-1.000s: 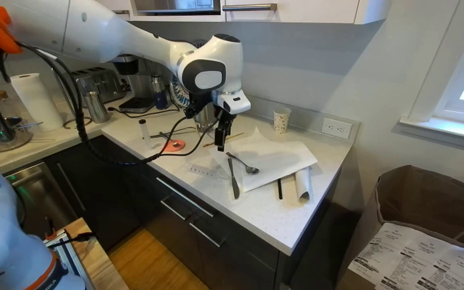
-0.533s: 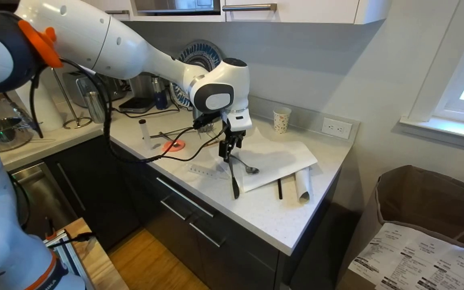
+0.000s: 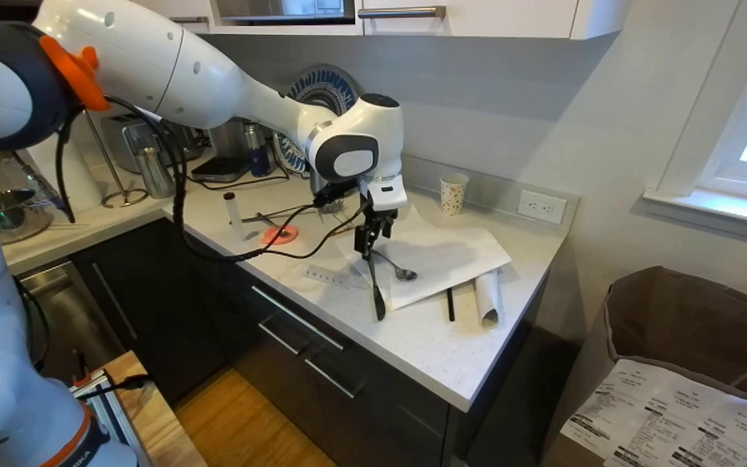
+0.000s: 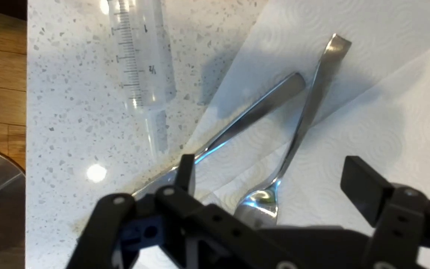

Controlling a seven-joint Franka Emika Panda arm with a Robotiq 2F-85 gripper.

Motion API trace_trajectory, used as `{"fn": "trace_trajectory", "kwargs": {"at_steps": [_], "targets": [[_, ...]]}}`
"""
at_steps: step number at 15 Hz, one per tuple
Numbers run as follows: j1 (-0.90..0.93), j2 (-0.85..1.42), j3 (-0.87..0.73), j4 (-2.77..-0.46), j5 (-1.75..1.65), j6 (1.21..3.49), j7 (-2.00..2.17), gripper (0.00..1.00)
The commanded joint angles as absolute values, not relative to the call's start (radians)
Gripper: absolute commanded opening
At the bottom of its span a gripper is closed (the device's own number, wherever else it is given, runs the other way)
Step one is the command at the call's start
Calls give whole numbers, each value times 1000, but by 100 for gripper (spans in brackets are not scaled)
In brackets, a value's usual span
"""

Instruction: Pick up the silver spoon and put it on the kitchen counter, pick up the silver bread knife and slide the chopstick on the right a little to the right, put the silver bread knife on the kitchen counter to the right of the silver spoon

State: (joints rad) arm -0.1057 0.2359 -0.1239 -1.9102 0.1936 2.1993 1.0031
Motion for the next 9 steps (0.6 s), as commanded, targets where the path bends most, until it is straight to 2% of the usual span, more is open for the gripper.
{"fn": "trace_trajectory", "kwargs": {"at_steps": [1,6,8,9], "targets": [[-94,278,-136,-1889,183,2245,1024,100],[-96,318,-134,-1882,199,2288,1012,100],[-94,331,-134,-1878,199,2307,1011,74],[-93,338,-135,-1874,198,2307,1015,66]]}}
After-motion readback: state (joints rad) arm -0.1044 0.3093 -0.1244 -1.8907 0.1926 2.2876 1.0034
